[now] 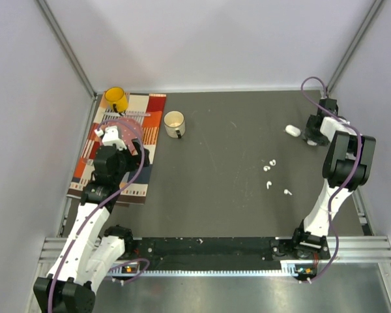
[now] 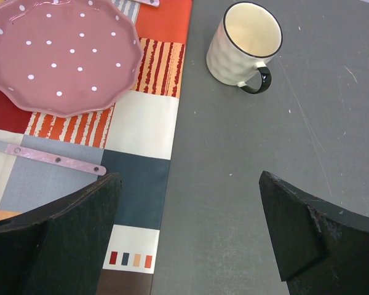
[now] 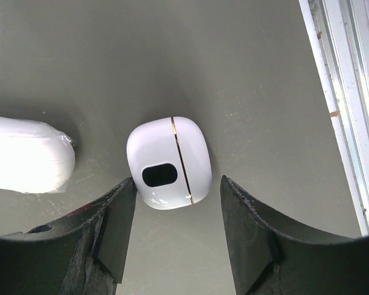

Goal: Insert the wireless bluetooth earbuds into the charging case
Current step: Adjust the charging case at the corner of the board.

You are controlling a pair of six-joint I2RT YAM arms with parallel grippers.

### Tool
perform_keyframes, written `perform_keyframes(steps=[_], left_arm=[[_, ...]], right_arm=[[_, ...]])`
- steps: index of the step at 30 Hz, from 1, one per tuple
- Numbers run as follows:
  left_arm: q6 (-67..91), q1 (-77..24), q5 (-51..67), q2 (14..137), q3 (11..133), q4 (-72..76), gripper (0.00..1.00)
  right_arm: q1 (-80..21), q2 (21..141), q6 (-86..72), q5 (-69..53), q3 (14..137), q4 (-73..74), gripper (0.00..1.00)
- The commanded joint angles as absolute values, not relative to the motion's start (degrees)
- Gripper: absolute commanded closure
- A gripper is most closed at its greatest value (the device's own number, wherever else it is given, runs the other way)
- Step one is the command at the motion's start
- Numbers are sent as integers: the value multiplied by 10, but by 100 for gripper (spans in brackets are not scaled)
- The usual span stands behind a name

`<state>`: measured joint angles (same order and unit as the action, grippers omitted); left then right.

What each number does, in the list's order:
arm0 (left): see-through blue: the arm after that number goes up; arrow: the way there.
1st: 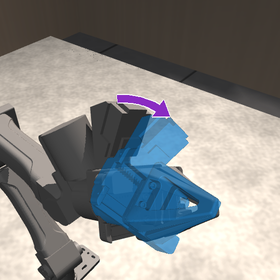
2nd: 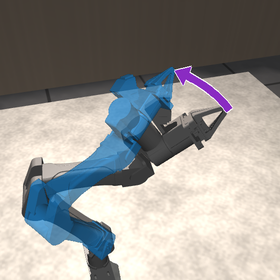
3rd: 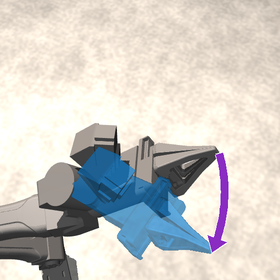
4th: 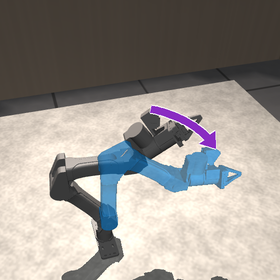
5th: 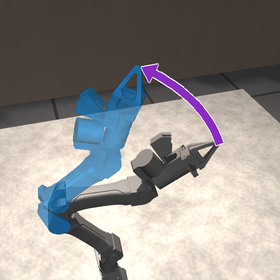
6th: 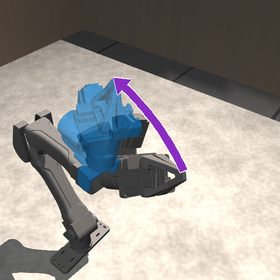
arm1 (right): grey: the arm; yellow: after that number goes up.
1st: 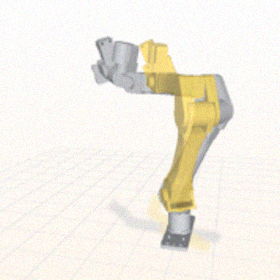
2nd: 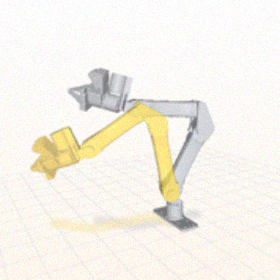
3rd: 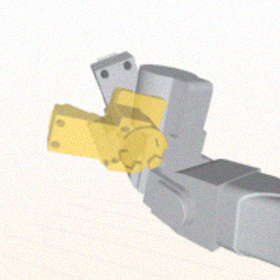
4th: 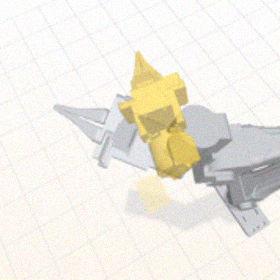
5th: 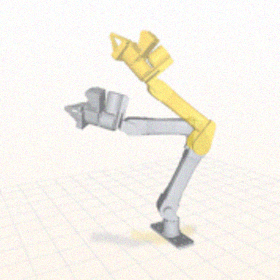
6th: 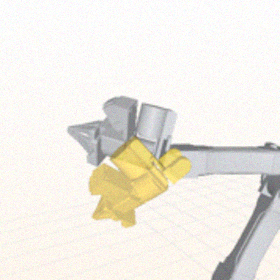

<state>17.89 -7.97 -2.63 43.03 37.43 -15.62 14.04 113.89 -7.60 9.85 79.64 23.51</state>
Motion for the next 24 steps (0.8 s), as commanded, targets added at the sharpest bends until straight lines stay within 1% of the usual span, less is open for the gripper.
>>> perform_keyframes(steps=[1,8,9,10,11,13,14,19,20,23,24], left_arm=[[181,-80,-30,424,394,-143,1],[180,-80,-14,423,395,-142,1],[178,-81,-4,423,396,-140,1],[175,-80,14,424,397,-138,1],[176,-80,18,425,398,-138,1],[178,-80,18,425,400,-138,1],[178,-80,18,425,400,-138,1],[180,-80,17,418,401,-138,1],[180,-80,19,417,401,-136,1],[180,-80,36,417,401,-133,1],[179,-80,47,416,400,-126,1]], right_arm=[[142,1148,-49,117,820,229,43],[141,1148,-42,102,817,232,44],[142,1149,-40,98,820,232,46],[142,1150,-37,94,821,231,51],[141,1151,-37,91,822,232,53],[141,1153,-36,86,824,235,54],[142,1153,-33,83,825,234,61],[141,1150,-34,89,822,235,63],[141,1148,-36,88,817,234,66],[141,1132,-47,85,807,234,68],[141,1121,-50,84,804,233,71]])
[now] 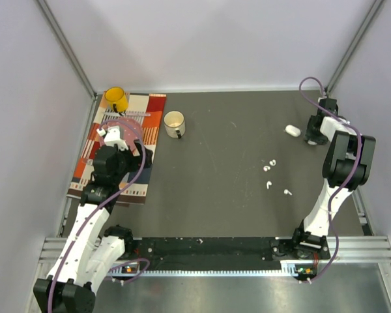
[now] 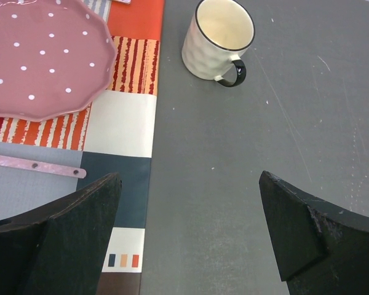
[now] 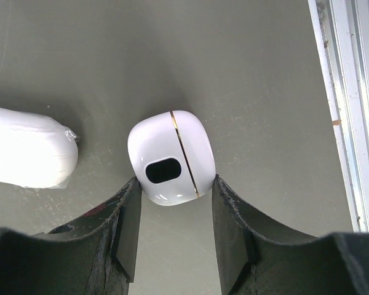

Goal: Insert the wireless bluetooth earbuds into the charging case
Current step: Adjust the charging case at the corner of the board.

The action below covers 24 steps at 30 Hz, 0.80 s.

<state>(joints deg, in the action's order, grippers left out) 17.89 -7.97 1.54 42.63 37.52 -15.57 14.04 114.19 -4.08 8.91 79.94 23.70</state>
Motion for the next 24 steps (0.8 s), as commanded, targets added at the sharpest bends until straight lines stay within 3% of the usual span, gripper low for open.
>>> perform_keyframes(steps=[1,12,15,20,24], left_arm=[[180,-80,48,416,400,-126,1],[184,-81,59,420,396,-125,1],[184,-80,64,424,397,-127,1],[184,-81,63,431,401,-128,1],[184,-80,64,432,400,-128,1]], right_arm=[[141,1115,-54,83,802,232,72],[136,1035,-82,31,704,238,67],[134,1038,-97,29,693,243,62],[128,1049,-84,30,697,247,41],[120,1053,-64,45,707,248,34]])
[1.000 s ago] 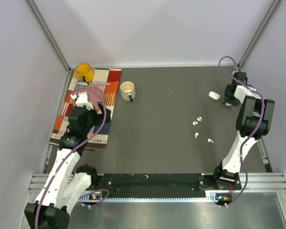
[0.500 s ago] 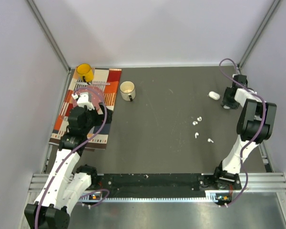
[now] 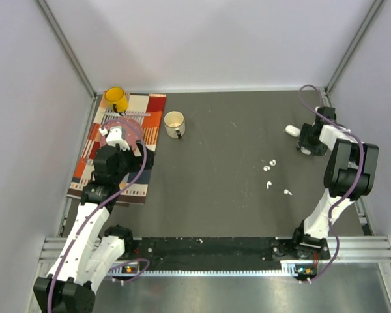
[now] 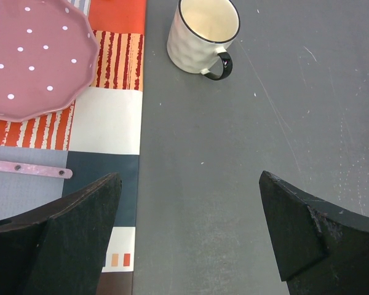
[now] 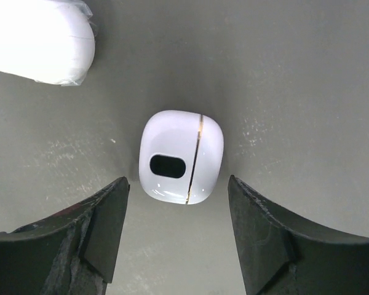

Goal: Insert the wireless bluetooth earbuds into the charging case
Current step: Adjust the charging case at the corner of the board, then pick up the charging case from the corner of the board.

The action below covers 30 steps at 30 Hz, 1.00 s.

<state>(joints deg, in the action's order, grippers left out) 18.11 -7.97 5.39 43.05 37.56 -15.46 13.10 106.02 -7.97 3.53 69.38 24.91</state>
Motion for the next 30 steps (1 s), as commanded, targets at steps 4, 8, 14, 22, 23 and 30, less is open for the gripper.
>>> perform_keyframes(steps=[4,8,14,22,23,30], left_arm=[[184,-80,69,432,399,-125,1],[184,-81,70,432,398,-125,1],[185,-81,66,430,397,-127,1],[185,-81,62,429,399,-132,1],[185,-80,61,430,399,-134,1],[186,-80,61,432,400,-134,1]], right_arm=[[111,1065,-34,68,717,247,33],[109,1076,-47,72,722,247,34],[108,1082,-140,83,722,250,35],[107,1096,-264,90,718,257,36],[107,1096,-268,98,716,258,37],[107,1092,-242,119,709,258,55]])
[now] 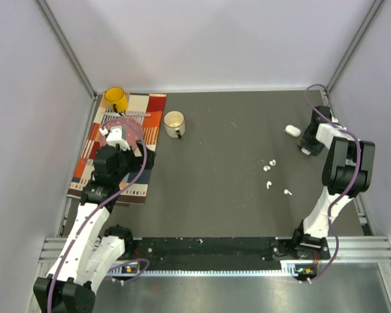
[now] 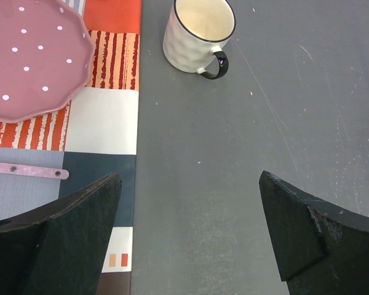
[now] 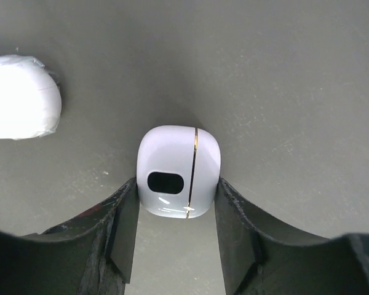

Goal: Insert the wireless bluetooth earbuds into the charging case
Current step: Pick up the charging case from the corner of the board, then pass from the right arm to the left

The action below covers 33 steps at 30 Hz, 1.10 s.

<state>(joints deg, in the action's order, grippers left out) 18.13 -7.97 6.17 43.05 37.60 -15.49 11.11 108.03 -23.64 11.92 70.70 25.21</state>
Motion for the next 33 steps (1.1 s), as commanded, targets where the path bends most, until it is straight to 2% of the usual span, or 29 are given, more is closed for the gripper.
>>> perform_keyframes(steps=[1,5,10,14,17,19,20,25,28,33], left_arm=[[186,-80,60,432,400,-134,1],[187,-80,65,432,404,-135,1],[198,-81,76,419,408,-135,1],[193,-80,115,413,407,-122,1],[178,-81,165,421,425,-129,1],[178,-80,190,435,439,-136,1],[178,-80,209,441,457,-145,1],[174,-81,358,493,489,-144,1],[176,-80,395,519,501,-149,1],[197,-88,445,554,512,-145,1]], right_arm=[[107,1090,-236,115,708,258,58],[107,1060,-216,99,689,249,76],[99,942,-187,47,657,238,84],[77,857,-157,-71,641,209,85],[35,815,-106,-152,652,200,95],[4,796,-46,-163,654,199,95],[-46,784,-23,-157,650,197,95],[-141,716,104,-116,619,154,94],[-178,658,176,-134,560,102,100],[-228,542,291,-205,405,-78,100]])
